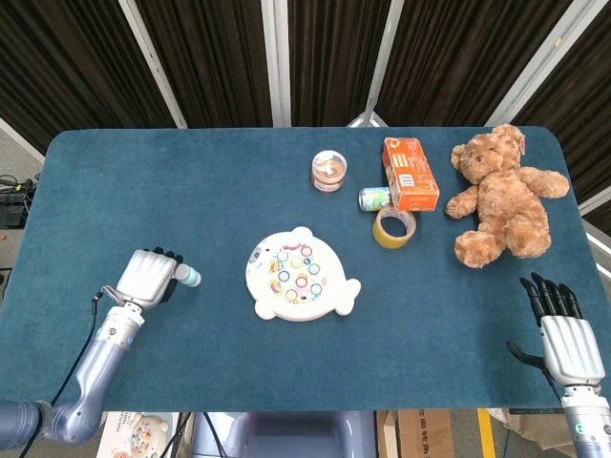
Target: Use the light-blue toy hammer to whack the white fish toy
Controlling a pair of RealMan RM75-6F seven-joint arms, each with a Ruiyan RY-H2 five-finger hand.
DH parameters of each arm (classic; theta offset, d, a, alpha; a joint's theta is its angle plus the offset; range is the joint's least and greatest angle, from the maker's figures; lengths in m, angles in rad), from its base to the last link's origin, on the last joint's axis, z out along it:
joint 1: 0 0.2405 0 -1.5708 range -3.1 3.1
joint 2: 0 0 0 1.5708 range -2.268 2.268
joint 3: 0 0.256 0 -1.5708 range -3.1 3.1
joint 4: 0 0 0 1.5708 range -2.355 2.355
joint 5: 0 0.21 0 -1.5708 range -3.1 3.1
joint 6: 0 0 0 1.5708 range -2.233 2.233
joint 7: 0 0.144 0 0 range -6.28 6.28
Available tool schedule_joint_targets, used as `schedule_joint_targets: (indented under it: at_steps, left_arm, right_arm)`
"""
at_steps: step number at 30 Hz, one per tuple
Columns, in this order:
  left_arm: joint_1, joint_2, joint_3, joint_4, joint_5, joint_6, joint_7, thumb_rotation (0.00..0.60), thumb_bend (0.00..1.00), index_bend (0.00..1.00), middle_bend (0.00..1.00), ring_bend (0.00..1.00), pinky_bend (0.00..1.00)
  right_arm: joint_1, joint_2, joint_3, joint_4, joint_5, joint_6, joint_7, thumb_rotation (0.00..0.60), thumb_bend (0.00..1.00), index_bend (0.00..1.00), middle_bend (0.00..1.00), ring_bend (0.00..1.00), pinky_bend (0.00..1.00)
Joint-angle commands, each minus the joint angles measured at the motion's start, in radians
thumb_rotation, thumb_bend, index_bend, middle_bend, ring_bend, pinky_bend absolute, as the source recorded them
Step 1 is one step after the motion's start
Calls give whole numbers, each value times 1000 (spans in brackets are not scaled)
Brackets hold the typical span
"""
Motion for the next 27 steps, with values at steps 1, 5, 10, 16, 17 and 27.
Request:
schedule_joint_targets:
  at_steps: [1,5,10,16,17,27]
  left_arm:
    - [13,-21,-2,31,12,-20,-14,600,624,624,491,384,537]
    - [21,-53,-10,71,19,-39,-14,600,623,619,491,385,537]
    - [31,-98,-25,104,39,-51,-13,600,622,610,487,384,536]
    - [37,-138,-40,125,35,-64,15,600,609,600,483,384,536]
    - [38,-143,-41,127,35,-65,17,600,606,595,479,384,535]
    - [55,-172,-55,150,27,-85,39,600,502,520,421,369,520]
  right_arm:
    - [1,0,0,0,-1,-1,0,600,234,0,0,0,0]
    - [2,-1,0,4,-4,0,0,600,233,0,0,0,0]
    - [2,0,1,5,-2,-2,4,600,233,0,0,0,0]
    - [2,0,-1,7,-9,1,2,600,233,0,0,0,0]
    - [2,0,-1,7,-9,1,3,600,234,0,0,0,0]
    - [2,1,-1,8,-9,0,6,600,233,0,0,0,0]
